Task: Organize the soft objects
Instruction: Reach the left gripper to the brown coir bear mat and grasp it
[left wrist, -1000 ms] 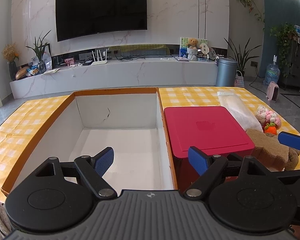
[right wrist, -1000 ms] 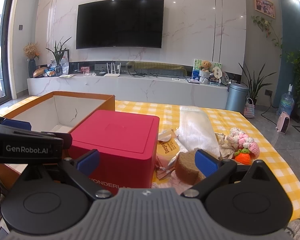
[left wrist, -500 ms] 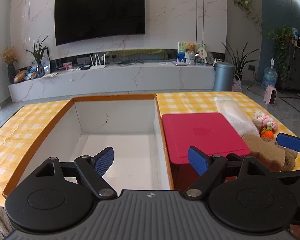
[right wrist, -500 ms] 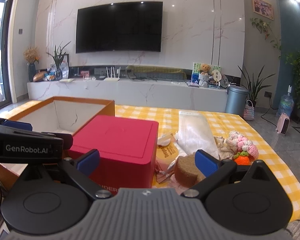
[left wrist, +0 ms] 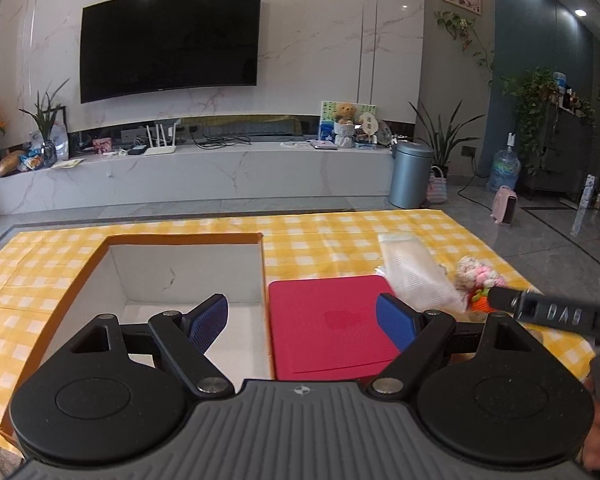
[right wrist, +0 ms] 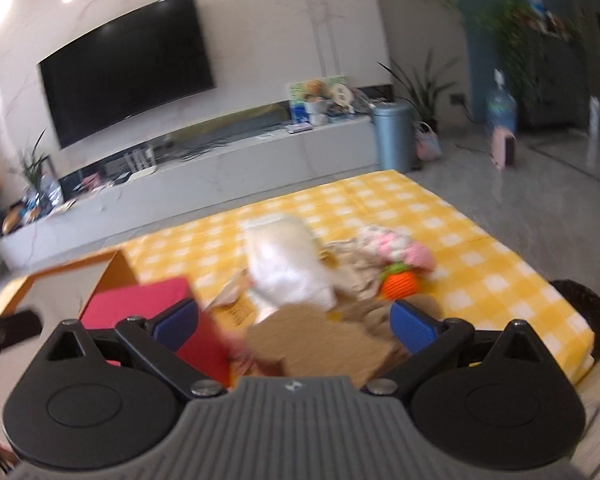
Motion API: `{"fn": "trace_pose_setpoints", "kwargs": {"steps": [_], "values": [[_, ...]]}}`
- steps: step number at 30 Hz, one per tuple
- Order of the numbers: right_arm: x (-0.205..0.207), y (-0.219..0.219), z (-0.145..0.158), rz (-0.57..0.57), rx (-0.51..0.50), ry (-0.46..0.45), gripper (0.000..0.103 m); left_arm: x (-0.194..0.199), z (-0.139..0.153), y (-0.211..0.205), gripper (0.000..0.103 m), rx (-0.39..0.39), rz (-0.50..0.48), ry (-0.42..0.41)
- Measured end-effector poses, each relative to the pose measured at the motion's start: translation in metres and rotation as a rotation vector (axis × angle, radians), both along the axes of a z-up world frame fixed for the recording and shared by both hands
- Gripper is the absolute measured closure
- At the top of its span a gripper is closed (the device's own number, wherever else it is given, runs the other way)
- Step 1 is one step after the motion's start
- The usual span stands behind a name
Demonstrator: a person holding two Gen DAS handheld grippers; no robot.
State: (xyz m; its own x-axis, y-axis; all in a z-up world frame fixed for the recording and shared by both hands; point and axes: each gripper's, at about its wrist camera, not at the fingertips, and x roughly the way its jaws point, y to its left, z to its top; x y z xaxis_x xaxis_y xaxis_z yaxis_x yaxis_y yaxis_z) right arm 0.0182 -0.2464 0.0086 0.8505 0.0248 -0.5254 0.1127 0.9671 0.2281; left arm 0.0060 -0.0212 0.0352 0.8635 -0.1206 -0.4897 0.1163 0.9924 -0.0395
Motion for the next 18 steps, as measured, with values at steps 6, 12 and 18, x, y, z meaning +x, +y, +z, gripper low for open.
{"fn": "trace_pose_setpoints", "kwargs": {"steps": [6,12,18], "values": [[0.020,-0.050,0.041,-0.085,0.020,0.014,0.003,0.015,0.010,-0.014,0.005,-0.028,-0.074,0.040],[0.042,-0.068,0.046,-0.170,-0.106,0.059,0.003,0.032,0.018,-0.045,0.005,-0.040,-0.140,0.088],[0.046,-0.084,0.000,-0.213,-0.086,0.055,0.003,0.045,0.003,-0.090,0.005,-0.087,-0.240,0.238]]}}
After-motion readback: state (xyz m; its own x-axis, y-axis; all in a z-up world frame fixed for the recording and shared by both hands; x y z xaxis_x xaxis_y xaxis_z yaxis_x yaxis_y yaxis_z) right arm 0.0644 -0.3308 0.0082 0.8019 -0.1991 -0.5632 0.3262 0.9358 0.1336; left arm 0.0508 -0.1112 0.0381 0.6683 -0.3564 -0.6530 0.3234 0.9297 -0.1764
